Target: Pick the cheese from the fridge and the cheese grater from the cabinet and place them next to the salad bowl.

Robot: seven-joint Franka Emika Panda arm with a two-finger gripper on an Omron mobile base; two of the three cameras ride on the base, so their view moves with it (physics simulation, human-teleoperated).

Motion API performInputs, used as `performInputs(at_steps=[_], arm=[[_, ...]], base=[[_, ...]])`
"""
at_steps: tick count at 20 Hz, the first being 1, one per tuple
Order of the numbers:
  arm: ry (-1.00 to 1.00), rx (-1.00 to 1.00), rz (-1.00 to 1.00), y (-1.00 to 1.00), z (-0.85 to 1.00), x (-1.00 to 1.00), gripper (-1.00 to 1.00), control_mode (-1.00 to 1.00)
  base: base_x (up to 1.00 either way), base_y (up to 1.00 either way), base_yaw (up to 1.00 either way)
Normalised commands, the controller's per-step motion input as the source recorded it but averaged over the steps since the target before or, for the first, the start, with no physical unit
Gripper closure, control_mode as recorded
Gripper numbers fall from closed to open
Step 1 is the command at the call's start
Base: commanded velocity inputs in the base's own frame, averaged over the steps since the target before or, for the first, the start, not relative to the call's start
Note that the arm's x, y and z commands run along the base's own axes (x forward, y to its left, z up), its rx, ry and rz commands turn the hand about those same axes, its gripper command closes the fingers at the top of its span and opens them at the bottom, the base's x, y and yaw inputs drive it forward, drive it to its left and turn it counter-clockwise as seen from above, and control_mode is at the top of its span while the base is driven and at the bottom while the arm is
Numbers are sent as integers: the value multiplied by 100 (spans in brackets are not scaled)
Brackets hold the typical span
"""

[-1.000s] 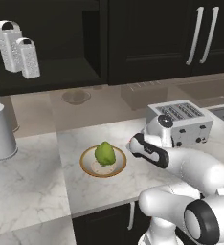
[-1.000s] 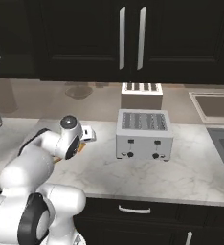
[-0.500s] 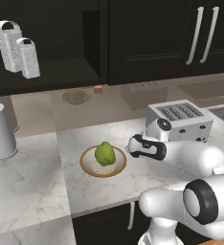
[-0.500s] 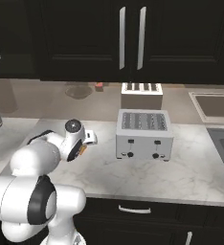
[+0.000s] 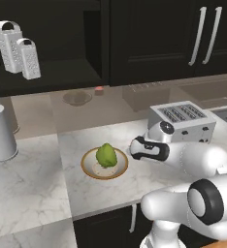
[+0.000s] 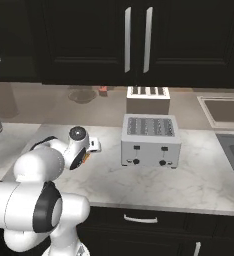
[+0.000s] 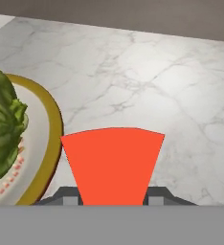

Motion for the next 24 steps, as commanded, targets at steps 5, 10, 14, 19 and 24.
performInputs(at_steps=[5,10,14,19,24], arm=[[0,5,0,14,-3,0,100,-100],[0,0,0,0,0,0,-100,-100],[0,0,0,0,0,0,-100,-100],[-1,0,0,0,9,0,-100,-100],[-1,0,-2,7,53,0,-100,-100]], base=[[0,0,0],[0,0,0],[0,0,0],[0,0,0],[0,0,0]])
